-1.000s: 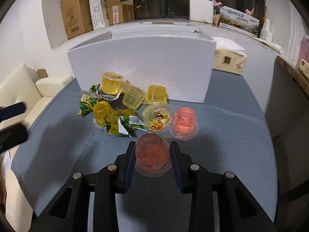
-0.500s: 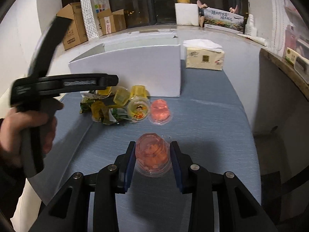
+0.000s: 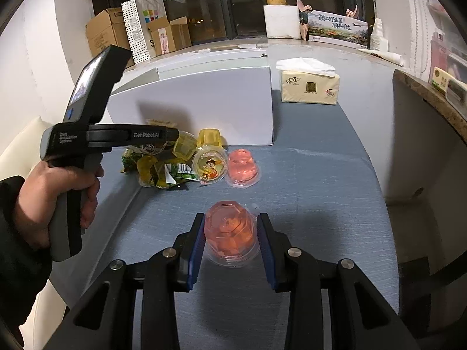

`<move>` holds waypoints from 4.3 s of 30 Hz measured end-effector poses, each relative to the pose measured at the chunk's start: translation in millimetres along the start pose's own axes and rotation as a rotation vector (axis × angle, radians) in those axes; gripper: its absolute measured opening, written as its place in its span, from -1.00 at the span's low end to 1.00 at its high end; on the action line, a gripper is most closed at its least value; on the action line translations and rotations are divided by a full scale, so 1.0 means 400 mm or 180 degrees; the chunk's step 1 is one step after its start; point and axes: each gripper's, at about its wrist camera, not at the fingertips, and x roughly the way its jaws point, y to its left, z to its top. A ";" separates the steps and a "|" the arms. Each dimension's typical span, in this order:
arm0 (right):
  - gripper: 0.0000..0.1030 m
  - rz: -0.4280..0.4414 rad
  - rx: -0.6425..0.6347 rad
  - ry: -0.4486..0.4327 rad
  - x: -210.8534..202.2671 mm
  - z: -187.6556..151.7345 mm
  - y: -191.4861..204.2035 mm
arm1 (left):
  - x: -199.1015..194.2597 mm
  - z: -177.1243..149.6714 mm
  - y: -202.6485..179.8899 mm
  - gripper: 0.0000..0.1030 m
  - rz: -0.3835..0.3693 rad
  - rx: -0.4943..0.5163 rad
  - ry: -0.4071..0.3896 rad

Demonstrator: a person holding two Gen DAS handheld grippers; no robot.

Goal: Organize snacks
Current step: 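Grasp a clear yellow jelly cup with the left tool while the right tool holds the pink cup, then lower both jelly cups into the white box and open both tools, then move both tools back over the remaining snacks, then grasp the second pink jelly cup with the right tool, then grasp the green garlic-flavor pack with the left tool while the right tool holds the pink cup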

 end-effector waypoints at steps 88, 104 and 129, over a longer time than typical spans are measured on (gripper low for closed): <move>-0.11 -0.0072 -0.0215 0.0426 0.284 0.163 -0.040 | -0.327 -0.214 0.085 1.00 -0.0393 -0.0034 -0.0396; -0.14 -0.0141 -0.0173 0.0029 0.127 0.147 -0.046 | -0.263 -0.201 0.115 1.00 -0.0248 -0.0103 -0.0343; -0.14 0.0056 -0.0349 -0.0102 0.015 0.099 0.049 | 0.037 -0.101 0.230 0.98 -0.0020 -0.0495 0.0140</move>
